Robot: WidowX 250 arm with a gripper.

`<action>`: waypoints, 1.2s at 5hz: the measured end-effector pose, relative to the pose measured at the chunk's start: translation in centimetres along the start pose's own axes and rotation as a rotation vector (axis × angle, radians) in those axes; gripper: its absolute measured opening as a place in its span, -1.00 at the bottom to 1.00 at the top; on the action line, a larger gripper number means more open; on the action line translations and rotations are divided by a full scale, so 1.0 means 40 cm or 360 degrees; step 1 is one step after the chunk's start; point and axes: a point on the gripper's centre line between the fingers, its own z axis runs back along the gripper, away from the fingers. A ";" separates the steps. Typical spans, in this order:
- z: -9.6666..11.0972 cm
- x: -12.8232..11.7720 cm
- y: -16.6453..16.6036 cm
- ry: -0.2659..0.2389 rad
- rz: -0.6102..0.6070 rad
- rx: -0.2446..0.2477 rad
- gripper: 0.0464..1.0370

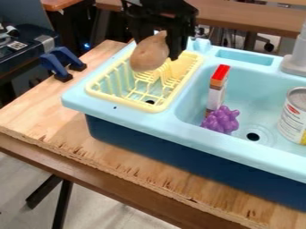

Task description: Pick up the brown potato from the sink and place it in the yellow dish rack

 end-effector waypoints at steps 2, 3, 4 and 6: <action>-0.097 0.041 0.032 0.0072 0.0109 0.0043 0.49; -0.147 0.055 0.047 0.0135 0.0151 0.0067 0.49; -0.172 0.060 0.073 0.0171 0.0223 0.0084 0.49; -0.218 0.026 0.102 0.0261 0.0296 0.0066 0.49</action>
